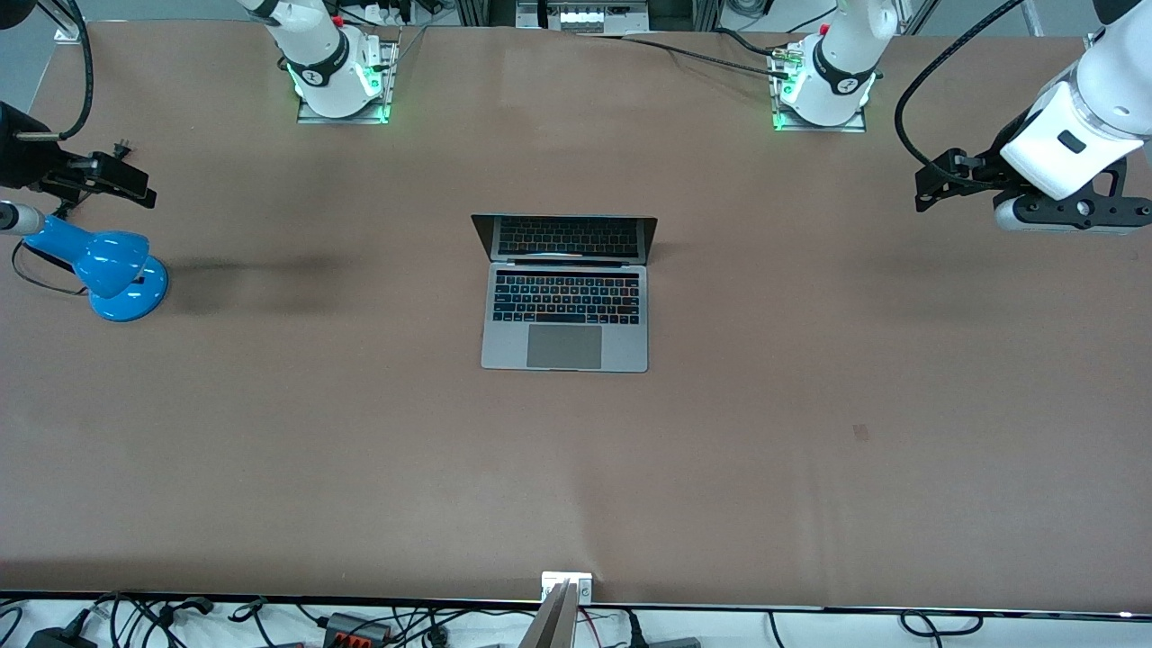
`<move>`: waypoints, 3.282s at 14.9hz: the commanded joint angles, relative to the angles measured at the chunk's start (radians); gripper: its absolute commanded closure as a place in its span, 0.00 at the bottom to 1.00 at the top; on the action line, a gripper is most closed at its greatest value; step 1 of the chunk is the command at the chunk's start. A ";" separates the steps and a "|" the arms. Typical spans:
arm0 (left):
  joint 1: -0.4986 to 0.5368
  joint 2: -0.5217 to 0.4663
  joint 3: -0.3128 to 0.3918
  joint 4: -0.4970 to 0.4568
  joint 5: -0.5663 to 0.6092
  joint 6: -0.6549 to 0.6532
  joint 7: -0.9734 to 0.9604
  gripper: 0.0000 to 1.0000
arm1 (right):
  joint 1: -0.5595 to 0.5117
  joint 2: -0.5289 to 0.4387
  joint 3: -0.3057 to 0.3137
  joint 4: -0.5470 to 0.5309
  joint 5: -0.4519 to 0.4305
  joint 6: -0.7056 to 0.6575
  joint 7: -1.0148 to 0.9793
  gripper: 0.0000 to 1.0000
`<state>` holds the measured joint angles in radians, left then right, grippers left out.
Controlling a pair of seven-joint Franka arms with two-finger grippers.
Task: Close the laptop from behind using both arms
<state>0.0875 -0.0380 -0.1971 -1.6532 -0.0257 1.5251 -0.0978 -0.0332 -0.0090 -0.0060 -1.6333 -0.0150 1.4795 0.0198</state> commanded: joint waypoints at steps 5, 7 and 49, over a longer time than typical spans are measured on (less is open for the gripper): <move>0.018 -0.016 -0.005 0.000 -0.023 -0.019 0.024 0.00 | 0.002 0.001 -0.003 0.021 0.012 -0.021 -0.008 0.00; 0.018 -0.014 -0.001 0.000 -0.026 -0.019 0.018 0.00 | 0.001 0.001 -0.005 0.021 0.013 -0.021 -0.009 0.00; -0.031 0.033 -0.255 -0.143 -0.201 0.013 -0.114 1.00 | 0.219 0.011 0.015 -0.046 0.070 -0.118 0.005 1.00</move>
<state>0.0535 0.0140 -0.4201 -1.7190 -0.2010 1.4788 -0.1781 0.1369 0.0248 0.0138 -1.6373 0.0266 1.3412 -0.0017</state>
